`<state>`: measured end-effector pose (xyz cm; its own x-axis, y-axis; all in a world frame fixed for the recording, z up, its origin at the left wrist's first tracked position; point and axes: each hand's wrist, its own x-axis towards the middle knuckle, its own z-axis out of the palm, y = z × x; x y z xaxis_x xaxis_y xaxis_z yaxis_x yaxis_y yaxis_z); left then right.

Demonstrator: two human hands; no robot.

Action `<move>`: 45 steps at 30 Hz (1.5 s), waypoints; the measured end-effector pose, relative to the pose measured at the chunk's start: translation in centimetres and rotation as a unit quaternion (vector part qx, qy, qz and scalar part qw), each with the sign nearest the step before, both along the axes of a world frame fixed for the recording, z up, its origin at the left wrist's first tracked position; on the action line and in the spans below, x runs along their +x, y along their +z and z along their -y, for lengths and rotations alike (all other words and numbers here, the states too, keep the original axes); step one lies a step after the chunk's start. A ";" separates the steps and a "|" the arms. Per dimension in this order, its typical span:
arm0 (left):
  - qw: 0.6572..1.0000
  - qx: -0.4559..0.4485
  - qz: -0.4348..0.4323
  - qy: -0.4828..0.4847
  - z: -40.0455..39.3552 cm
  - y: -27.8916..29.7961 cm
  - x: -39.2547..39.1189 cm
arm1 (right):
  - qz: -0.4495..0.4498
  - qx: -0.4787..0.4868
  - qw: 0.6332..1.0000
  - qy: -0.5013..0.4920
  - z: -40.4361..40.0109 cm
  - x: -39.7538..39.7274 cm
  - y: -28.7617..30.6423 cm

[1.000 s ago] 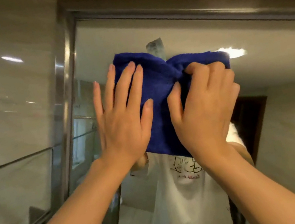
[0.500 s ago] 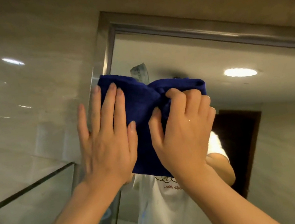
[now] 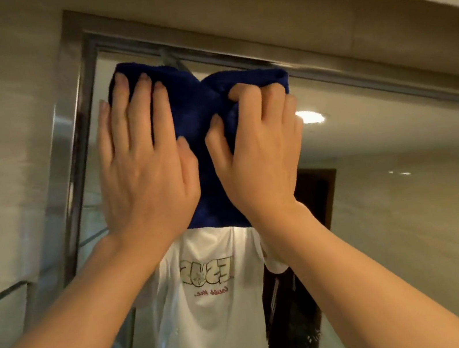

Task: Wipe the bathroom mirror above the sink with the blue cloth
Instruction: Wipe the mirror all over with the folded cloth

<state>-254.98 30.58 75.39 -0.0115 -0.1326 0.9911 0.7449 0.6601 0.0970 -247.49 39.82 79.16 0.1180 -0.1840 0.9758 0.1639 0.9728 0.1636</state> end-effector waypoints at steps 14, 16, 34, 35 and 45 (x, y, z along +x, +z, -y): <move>0.998 -0.031 0.039 -0.040 2.5 -11.9 -1.0 | 0.049 -0.046 0.998 0.004 2.0 -1.0 -12.3; 0.997 -0.036 0.048 -0.044 2.7 -12.6 -1.1 | 0.057 -0.052 0.997 0.006 2.3 -1.3 -13.0; 0.998 -0.017 0.051 -0.040 2.6 -13.1 -1.0 | 0.041 -0.037 0.998 0.012 2.0 -1.3 -13.1; 0.997 -0.012 0.058 -0.042 2.3 -13.4 -0.6 | 0.043 -0.030 0.999 0.008 1.7 -1.1 -13.4; 0.995 -0.045 0.035 -0.080 -6.2 -12.5 6.3 | 0.016 -0.069 0.997 -0.039 -6.7 6.2 -13.6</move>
